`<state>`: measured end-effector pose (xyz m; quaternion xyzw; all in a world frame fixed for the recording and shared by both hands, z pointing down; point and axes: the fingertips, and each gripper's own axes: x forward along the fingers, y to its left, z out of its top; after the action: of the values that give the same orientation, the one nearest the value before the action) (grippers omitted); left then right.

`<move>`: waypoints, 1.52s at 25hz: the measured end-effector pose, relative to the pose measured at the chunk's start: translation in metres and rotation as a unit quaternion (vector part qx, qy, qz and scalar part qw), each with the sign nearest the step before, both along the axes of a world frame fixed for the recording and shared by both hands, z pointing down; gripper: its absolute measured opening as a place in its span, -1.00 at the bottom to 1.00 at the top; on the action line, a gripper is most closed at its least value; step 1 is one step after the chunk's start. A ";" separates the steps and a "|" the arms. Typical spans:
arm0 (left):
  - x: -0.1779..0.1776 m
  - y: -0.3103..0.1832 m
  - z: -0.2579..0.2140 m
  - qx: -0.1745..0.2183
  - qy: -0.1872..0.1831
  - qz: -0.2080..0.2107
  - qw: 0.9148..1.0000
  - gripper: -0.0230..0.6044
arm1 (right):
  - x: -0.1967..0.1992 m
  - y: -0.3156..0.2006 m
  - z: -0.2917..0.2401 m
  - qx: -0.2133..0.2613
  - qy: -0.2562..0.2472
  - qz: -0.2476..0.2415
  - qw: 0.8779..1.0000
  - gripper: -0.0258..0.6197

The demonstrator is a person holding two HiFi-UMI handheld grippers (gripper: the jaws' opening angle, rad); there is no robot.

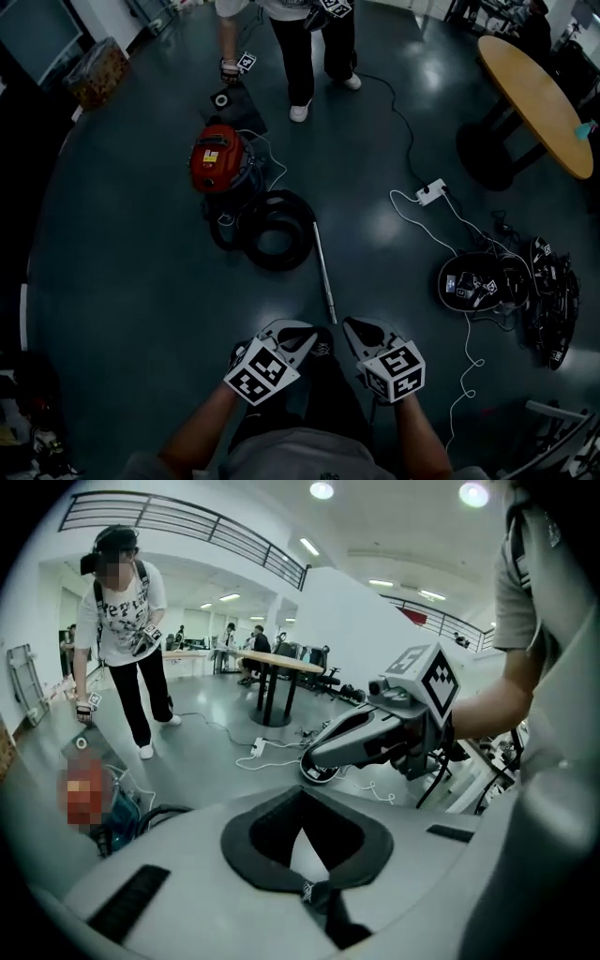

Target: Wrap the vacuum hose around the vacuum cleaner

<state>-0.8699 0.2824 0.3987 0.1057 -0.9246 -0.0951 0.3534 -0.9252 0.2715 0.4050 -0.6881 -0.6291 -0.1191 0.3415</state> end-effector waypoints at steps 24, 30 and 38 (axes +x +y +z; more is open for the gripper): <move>0.083 -0.076 -0.251 -0.042 -0.253 0.062 0.964 -0.90 | 0.114 -0.099 -0.277 -0.191 -0.183 0.228 0.937 -0.90; 0.074 -0.082 -0.295 -0.048 -0.291 0.067 0.953 -0.90 | 0.116 -0.109 -0.309 -0.207 -0.189 0.243 0.929 -0.90; 0.082 -0.096 -0.318 -0.061 -0.313 0.074 0.945 -0.90 | 0.124 -0.120 -0.339 -0.235 -0.201 0.246 0.919 -0.90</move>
<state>-0.7882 0.1865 0.0809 0.1767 -0.9822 0.0257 0.0584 -0.8008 0.1518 0.0656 -0.5335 -0.8438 -0.0163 0.0550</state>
